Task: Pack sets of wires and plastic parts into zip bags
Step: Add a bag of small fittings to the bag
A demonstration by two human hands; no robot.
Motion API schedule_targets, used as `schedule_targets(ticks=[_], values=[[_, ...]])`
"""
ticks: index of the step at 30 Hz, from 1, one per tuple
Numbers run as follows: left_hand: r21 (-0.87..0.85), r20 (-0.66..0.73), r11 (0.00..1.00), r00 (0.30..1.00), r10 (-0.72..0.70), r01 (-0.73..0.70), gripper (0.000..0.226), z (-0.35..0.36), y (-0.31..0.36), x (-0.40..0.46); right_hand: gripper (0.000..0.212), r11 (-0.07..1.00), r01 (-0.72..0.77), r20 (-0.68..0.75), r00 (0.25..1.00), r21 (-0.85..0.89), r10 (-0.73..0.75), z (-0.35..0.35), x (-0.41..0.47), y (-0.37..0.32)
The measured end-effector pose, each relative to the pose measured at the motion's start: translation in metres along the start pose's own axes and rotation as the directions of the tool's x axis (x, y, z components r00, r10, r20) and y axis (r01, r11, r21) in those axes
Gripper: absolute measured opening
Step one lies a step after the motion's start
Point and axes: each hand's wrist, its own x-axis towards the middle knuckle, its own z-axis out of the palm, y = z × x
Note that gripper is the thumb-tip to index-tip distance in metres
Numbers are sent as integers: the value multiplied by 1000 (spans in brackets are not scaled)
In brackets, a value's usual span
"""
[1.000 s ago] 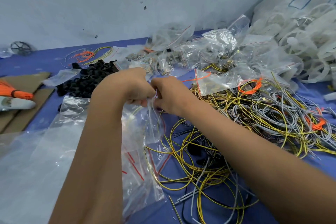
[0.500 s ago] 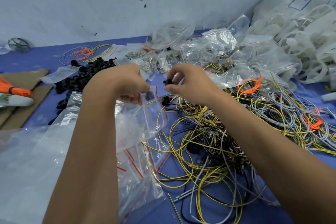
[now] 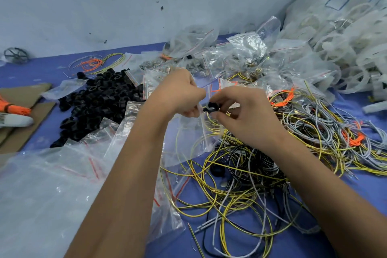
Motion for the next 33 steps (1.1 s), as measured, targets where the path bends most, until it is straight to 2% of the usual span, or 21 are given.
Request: schedule_targets(ticks=[3, 9, 11, 14, 16, 18, 21, 25, 28, 31, 33], values=[[-14, -5, 1000, 1000, 1, -1, 15, 1, 0, -1, 17, 983, 53, 45, 998, -176, -46, -4, 3, -1], [-73, -7, 997, 1000, 29, -29, 13, -1, 7, -5, 12, 947, 141, 149, 984, -287, -102, -5, 10, -8], [-81, -18, 996, 999, 37, -38, 11, -1, 9, -6, 15, 961, 132, 157, 983, -241, -96, -2, 10, -9], [-72, -84, 995, 994, 66, -72, 11, -6, 10, -5, 28, 998, 50, 138, 989, -45, -44, -5, 5, -5], [-105, -115, 991, 991, 74, -86, 11, -12, 9, -5, 30, 997, -8, 52, 999, 78, 4, -10, 2, 0], [-133, -132, 988, 989, 66, -83, 11, -16, 8, -5, 26, 996, -14, -22, 1000, 91, 16, -12, 2, 4], [-142, -135, 987, 990, 51, -70, 12, -15, 6, -5, 19, 999, 0, -76, 997, 33, 3, -9, 2, 5], [-179, -175, 981, 983, 47, -79, 16, -5, 3, 0, 12, 994, -83, -162, 984, -74, 70, -5, 11, 15], [-167, -287, 979, 955, 70, -121, 11, 22, 0, 9, 14, 973, -115, -203, 976, -199, 74, -9, 25, 24], [-97, -448, 986, 890, 81, -139, 11, 55, -6, 16, 17, 924, -157, -163, 981, -348, 105, -12, 46, 36], [-130, -482, 978, 872, 84, -165, 13, 73, -15, 17, 20, 885, -199, -129, 979, -420, 159, -14, 61, 48]])
